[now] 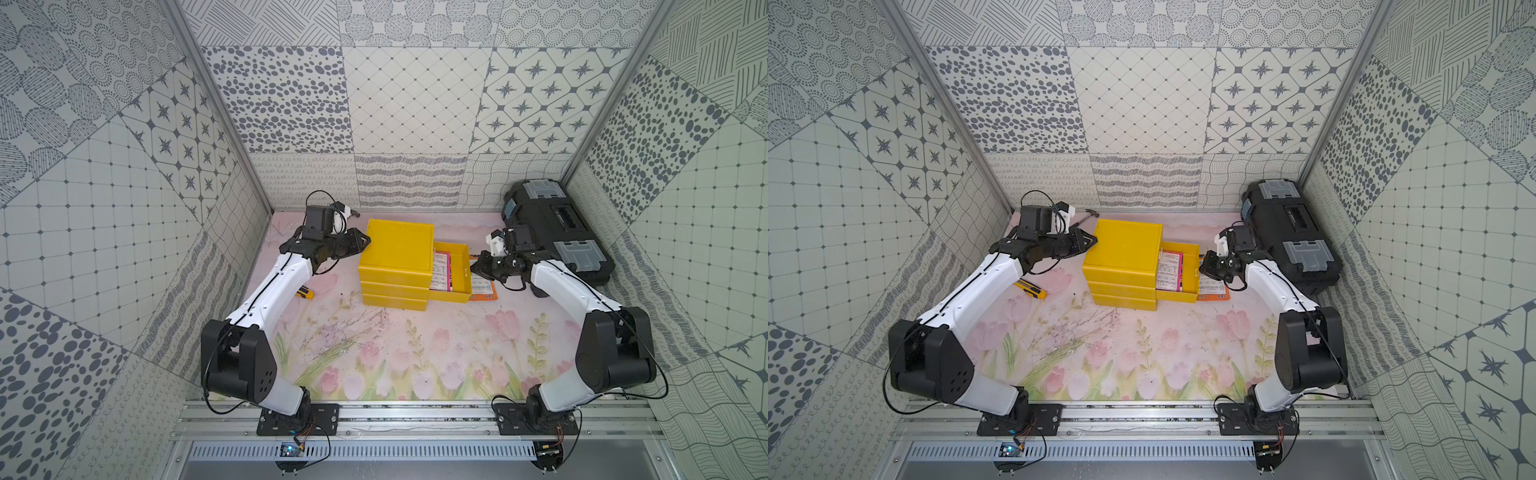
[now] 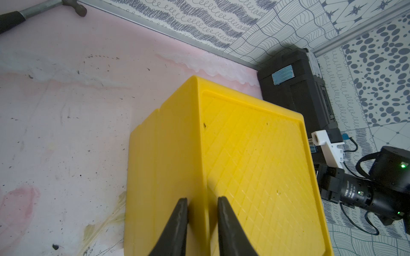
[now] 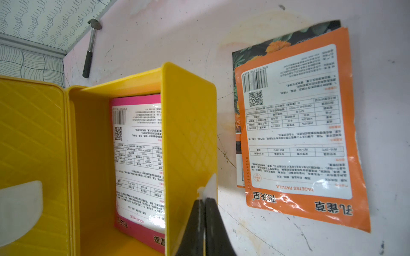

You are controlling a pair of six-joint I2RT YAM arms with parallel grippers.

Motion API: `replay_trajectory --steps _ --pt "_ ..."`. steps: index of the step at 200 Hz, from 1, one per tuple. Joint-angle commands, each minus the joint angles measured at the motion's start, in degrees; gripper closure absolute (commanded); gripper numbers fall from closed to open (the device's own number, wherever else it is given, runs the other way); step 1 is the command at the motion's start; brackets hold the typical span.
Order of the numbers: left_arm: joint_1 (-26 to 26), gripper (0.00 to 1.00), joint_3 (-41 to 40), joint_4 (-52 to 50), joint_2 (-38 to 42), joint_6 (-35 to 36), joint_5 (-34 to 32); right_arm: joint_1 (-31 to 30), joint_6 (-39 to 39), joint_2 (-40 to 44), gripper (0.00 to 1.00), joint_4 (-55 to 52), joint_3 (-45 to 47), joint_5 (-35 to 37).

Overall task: Take the seed bags out of the drawer
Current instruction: Open the drawer in the storage box.

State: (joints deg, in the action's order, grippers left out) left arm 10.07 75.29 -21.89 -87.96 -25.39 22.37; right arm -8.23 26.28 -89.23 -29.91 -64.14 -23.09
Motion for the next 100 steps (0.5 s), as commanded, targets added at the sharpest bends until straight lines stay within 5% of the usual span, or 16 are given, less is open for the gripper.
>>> replay_trajectory --steps 1,73,100 --pt "0.37 0.75 -1.10 -14.12 -1.29 1.25 -1.45 0.22 -0.44 -1.01 0.97 2.40 -2.04 -0.99" --pt "0.39 0.75 -1.02 -14.03 -1.25 1.16 -1.28 0.19 -1.23 2.04 0.61 -0.99 -4.12 7.14" --pt "0.35 0.74 -1.11 -13.99 -1.22 1.14 -1.19 -1.02 -1.32 4.42 0.56 -2.48 -5.89 8.83"
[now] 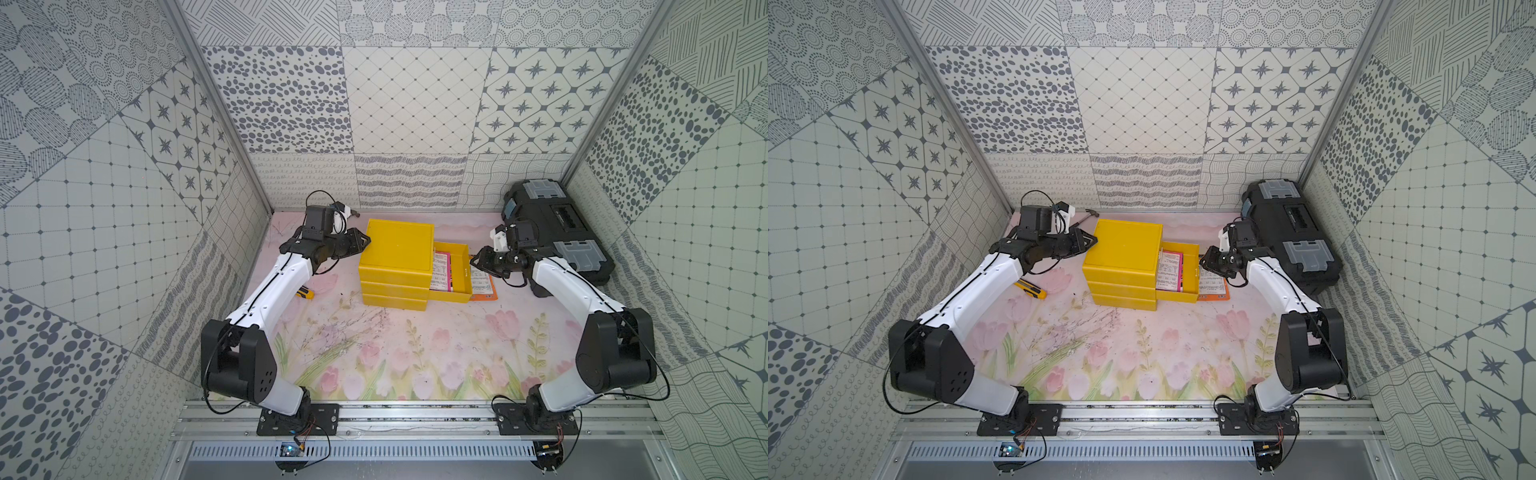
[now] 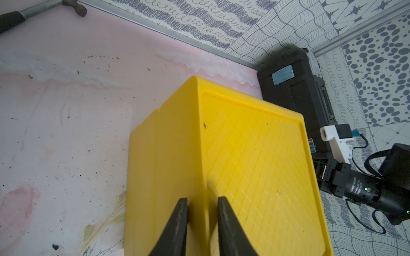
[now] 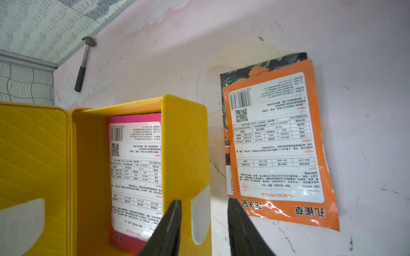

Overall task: Take the seed bags out of the drawer
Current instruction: Open the drawer in the storage box, then pick up the seed packet from the drawer.

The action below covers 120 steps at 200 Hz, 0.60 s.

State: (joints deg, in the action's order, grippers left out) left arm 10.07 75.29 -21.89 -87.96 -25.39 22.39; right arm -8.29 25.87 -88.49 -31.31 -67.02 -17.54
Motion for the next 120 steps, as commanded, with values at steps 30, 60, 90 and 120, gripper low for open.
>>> replay_trajectory --steps 30,60,90,120 --pt "0.38 0.75 -1.12 -13.93 -1.33 1.10 -1.14 -5.22 -0.99 3.77 0.54 -3.72 -6.73 5.79" --pt "0.39 0.75 -1.20 -13.97 -1.29 1.09 -1.07 -10.37 -0.42 1.15 0.53 -4.63 -10.01 8.04" --pt "0.39 0.75 -1.24 -13.97 -1.15 1.05 -1.12 -14.37 0.21 -3.50 0.52 -5.50 -12.96 11.09" --pt "0.39 0.74 -1.28 -13.88 -1.05 1.11 -1.03 -15.43 0.81 -7.75 0.51 -5.78 -14.26 12.60"
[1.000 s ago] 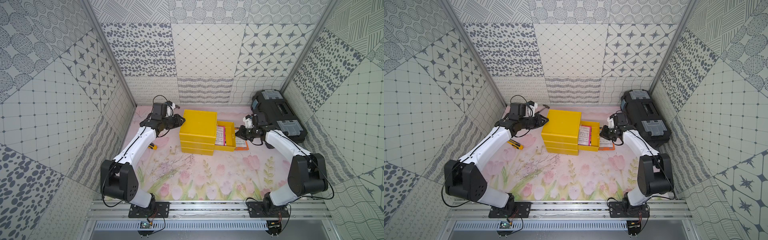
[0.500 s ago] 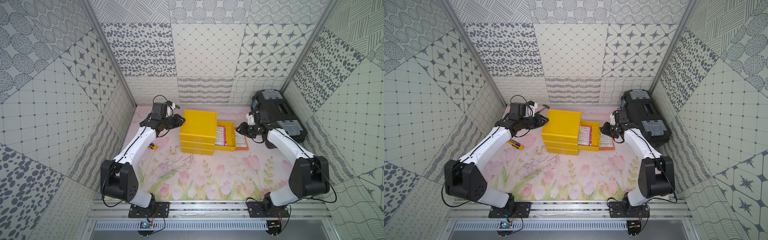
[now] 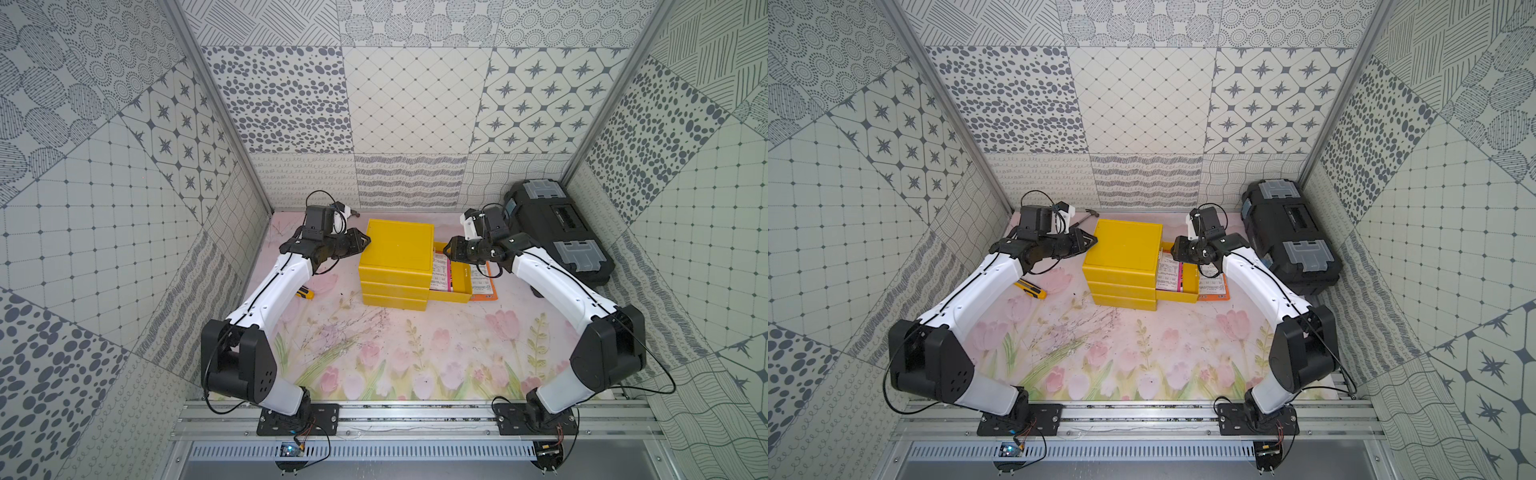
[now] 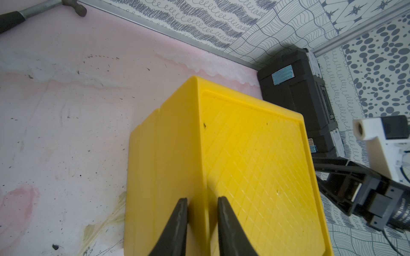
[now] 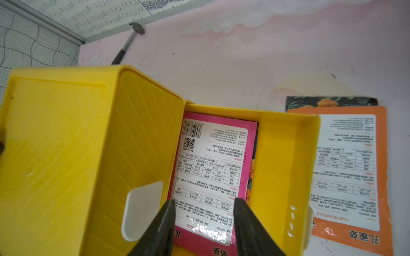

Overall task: Take the seed bags out of the drawer
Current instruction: Pick up the seed packet from the drawer.

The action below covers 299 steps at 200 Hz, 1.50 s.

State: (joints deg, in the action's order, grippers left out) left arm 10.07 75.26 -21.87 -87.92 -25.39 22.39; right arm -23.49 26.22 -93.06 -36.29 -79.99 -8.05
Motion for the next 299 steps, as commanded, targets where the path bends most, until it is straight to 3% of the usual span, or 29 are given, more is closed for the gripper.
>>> replay_trajectory --steps 1,166,263,299 --pt "0.39 0.74 -1.30 -13.90 -1.06 1.08 -0.99 -0.29 0.44 -3.32 0.51 -0.80 -1.35 3.12" --pt "0.38 0.74 -1.35 -13.54 -1.34 0.78 -0.28 -1.82 -0.03 -14.12 0.46 -1.30 -6.22 6.12" --pt "0.33 0.74 -1.39 -13.48 -1.23 0.78 -0.24 -1.82 0.65 -16.88 0.46 -1.04 -6.67 3.56" --pt "0.38 0.74 -1.34 -13.50 -1.18 0.78 -0.24 -1.72 2.48 -16.78 0.52 1.03 -5.82 0.06"
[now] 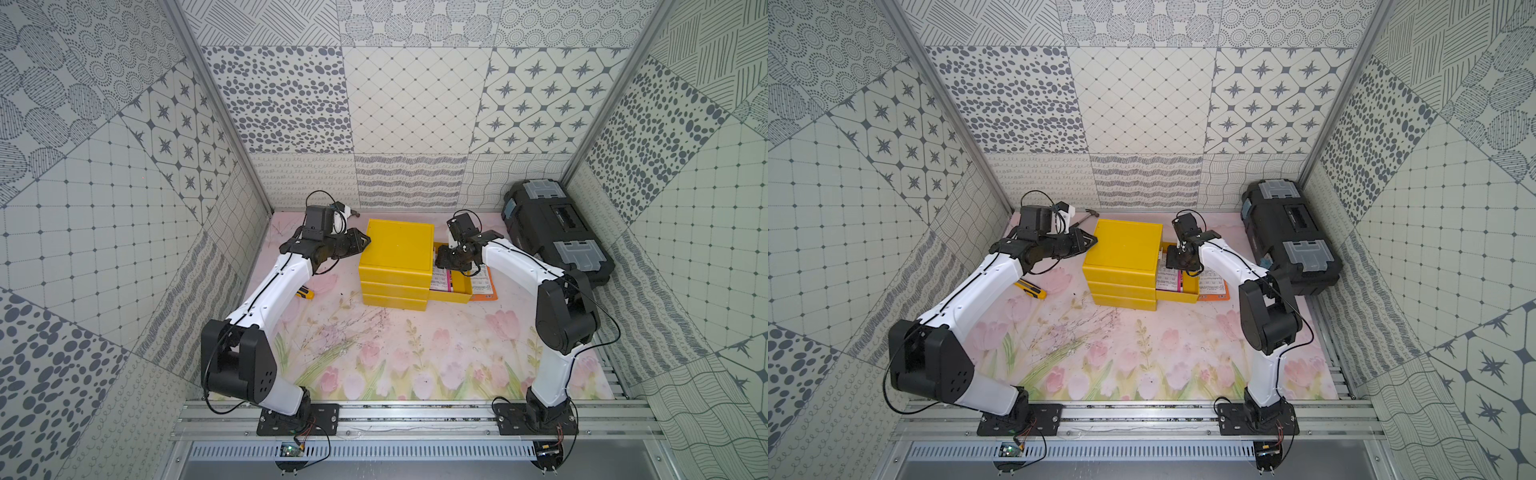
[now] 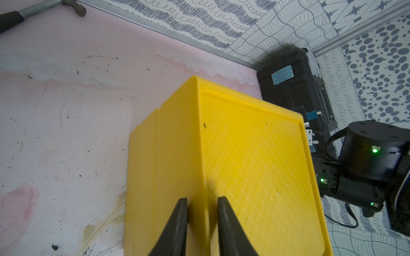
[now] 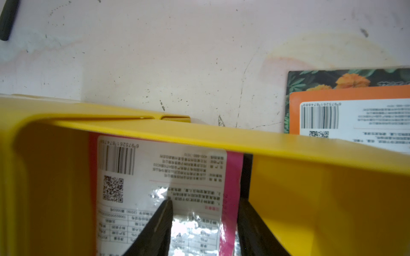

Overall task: Take the seed bags out of the drawer
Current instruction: Pick up the seed packet from the drawer.

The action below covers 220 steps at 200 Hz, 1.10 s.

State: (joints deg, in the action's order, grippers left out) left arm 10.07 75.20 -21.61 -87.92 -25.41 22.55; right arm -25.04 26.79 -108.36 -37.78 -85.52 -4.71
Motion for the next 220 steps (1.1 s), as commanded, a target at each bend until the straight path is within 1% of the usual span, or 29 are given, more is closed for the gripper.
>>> replay_trajectory --steps 1,25,38,93,125,159,220 --pt "0.39 0.74 -1.28 -13.79 -1.19 0.80 -0.40 -0.18 1.98 -1.41 0.52 2.57 -0.24 -3.37" --pt "0.38 0.75 -1.28 -13.76 -1.17 0.80 -0.39 -0.02 3.46 -0.53 0.60 4.22 0.85 -5.25" --pt "0.29 0.74 -1.21 -13.77 -1.12 0.84 -0.39 0.23 4.44 0.28 0.66 5.68 1.97 -6.79" --pt "0.38 0.75 -1.26 -13.76 -0.98 0.80 -0.29 0.90 7.37 2.16 0.83 9.94 5.50 -11.16" --pt "0.39 0.75 -1.28 -13.84 -0.92 0.81 -0.31 1.51 9.07 3.50 0.91 12.38 7.27 -12.99" --pt "0.39 0.75 -1.30 -13.86 -0.78 0.89 -0.29 1.79 9.47 5.01 1.00 12.64 7.89 -13.29" --pt "0.37 0.75 -1.26 -13.90 -0.54 0.99 -0.44 2.80 8.18 10.37 1.00 10.55 7.57 -11.80"
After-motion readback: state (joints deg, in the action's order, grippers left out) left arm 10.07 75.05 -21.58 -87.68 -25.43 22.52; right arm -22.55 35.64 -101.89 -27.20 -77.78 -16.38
